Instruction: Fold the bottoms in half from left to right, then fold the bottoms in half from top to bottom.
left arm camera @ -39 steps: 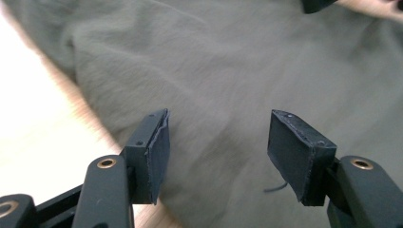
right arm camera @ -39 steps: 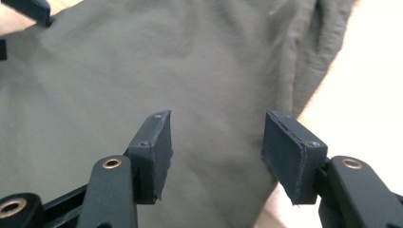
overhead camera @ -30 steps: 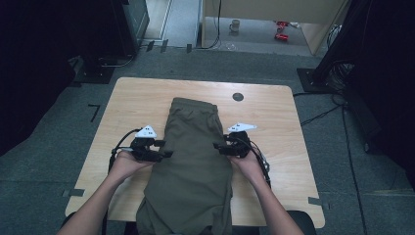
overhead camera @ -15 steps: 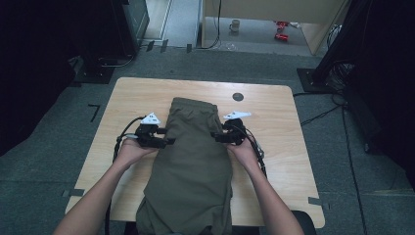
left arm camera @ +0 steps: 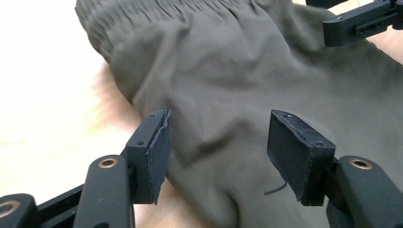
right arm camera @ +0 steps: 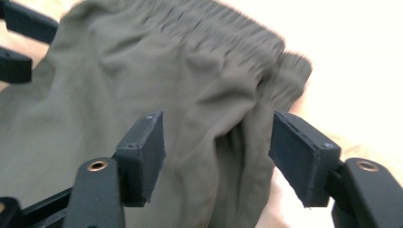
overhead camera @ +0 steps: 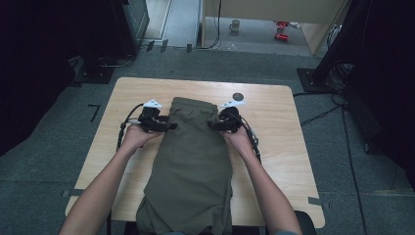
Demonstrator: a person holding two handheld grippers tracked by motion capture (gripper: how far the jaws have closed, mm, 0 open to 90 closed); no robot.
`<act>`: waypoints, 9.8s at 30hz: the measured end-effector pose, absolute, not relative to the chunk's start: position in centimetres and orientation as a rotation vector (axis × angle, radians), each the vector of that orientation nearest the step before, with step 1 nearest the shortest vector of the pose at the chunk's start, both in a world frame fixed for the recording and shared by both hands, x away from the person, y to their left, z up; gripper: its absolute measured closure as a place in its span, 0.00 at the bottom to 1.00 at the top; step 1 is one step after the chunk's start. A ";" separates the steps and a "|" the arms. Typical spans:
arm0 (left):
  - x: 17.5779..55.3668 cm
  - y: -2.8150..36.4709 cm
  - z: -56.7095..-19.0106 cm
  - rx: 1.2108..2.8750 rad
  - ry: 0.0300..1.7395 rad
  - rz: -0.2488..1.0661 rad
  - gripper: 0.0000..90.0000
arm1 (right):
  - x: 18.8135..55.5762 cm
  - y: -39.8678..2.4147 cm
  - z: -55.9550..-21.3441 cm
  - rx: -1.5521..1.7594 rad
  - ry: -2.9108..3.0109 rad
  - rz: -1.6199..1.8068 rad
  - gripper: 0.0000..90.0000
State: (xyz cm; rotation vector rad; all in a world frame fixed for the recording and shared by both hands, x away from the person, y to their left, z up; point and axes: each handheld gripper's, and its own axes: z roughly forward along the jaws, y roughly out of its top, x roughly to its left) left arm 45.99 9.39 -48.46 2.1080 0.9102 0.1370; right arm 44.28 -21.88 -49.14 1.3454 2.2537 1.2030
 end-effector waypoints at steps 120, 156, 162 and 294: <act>39.2 7.5 -45.5 2.130 0.807 0.285 0.90 | 37.7 -23.9 -45.1 1.173 2.276 1.188 0.94; 39.1 9.1 -48.0 2.138 0.905 0.034 0.64 | 36.9 -25.3 -49.0 1.331 2.404 1.186 0.69; 39.4 10.1 -46.1 2.125 0.886 0.063 0.70 | 37.8 -25.7 -47.8 1.323 2.342 1.210 0.75; 36.3 7.0 -50.2 2.206 0.798 0.167 0.49 | 33.4 -23.8 -51.5 1.261 2.322 1.119 0.67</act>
